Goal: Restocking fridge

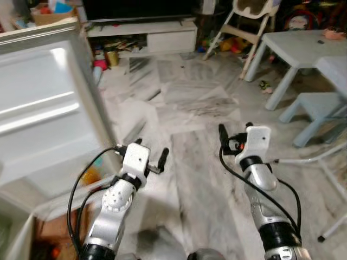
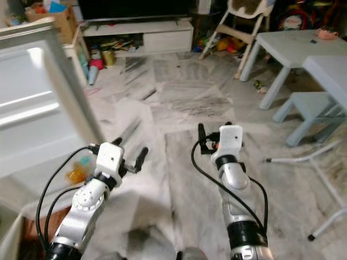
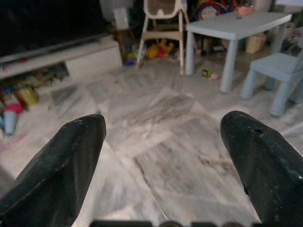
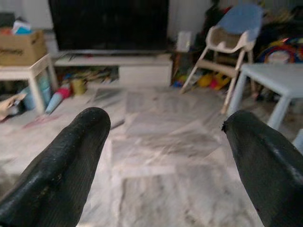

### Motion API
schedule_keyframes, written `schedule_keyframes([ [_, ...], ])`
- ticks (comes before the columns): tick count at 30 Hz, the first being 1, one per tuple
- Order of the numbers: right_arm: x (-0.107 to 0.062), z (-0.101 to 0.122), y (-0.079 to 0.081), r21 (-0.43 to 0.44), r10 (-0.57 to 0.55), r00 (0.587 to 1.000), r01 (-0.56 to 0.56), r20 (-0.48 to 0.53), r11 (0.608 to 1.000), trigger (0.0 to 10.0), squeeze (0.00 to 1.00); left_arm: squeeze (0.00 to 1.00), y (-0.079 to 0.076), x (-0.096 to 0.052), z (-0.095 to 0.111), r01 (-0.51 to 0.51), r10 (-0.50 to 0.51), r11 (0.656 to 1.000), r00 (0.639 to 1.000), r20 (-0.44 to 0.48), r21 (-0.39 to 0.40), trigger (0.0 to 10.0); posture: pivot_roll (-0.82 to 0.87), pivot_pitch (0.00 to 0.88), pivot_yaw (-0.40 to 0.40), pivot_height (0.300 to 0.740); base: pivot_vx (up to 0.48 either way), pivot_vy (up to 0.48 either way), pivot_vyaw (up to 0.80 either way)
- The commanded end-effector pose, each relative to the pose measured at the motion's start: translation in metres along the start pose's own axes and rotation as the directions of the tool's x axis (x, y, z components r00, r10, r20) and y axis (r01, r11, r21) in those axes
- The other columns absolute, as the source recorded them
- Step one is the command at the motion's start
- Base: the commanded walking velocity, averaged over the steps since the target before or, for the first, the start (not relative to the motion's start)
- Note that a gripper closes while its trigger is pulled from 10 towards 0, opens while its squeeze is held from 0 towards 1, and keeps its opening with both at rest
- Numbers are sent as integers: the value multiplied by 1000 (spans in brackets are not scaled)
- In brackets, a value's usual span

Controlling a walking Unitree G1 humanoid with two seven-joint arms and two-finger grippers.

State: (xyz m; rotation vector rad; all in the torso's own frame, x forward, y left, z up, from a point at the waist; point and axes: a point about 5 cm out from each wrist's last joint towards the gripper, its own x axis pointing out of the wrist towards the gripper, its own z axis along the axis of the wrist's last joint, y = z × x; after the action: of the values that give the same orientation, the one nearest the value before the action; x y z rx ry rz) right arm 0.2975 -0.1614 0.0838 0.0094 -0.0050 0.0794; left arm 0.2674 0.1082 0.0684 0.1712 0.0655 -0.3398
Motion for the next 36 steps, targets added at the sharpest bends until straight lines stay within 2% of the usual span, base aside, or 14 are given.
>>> schedule_keyframes([
  [1,1,0,9,10,28,1000,-28,3,1000,10000,0,0,15,-2,-9,-77,78,997,996,-45,28,10000,-8,0,-9,740,0,0,0],
  [9,-1,0,7,-5,29,1000,-29,3,1000,10000,0,0,36,5,-2,-182,182,983,983,-31,15,10000,-15,0,-3,740,0,0,0],
  [15,-2,1,10,-1,48,999,-48,18,999,10000,0,0,53,1,-10,-314,312,949,947,-77,-8,10000,-13,0,0,740,0,0,518],
  [19,-2,1,11,-3,53,998,-53,19,999,10000,0,0,54,1,-11,-323,320,946,943,-89,-27,10000,-11,0,0,740,0,0,714],
  [26,-1,1,9,-8,43,999,-43,15,999,10000,0,0,50,4,-8,-278,275,959,959,-64,-56,10000,-13,0,-1,740,0,0,0],
  [36,-2,1,9,-17,45,999,-44,15,999,10000,0,0,48,6,-7,-271,267,961,962,-62,-62,10000,-21,0,0,740,260,0,0],
])
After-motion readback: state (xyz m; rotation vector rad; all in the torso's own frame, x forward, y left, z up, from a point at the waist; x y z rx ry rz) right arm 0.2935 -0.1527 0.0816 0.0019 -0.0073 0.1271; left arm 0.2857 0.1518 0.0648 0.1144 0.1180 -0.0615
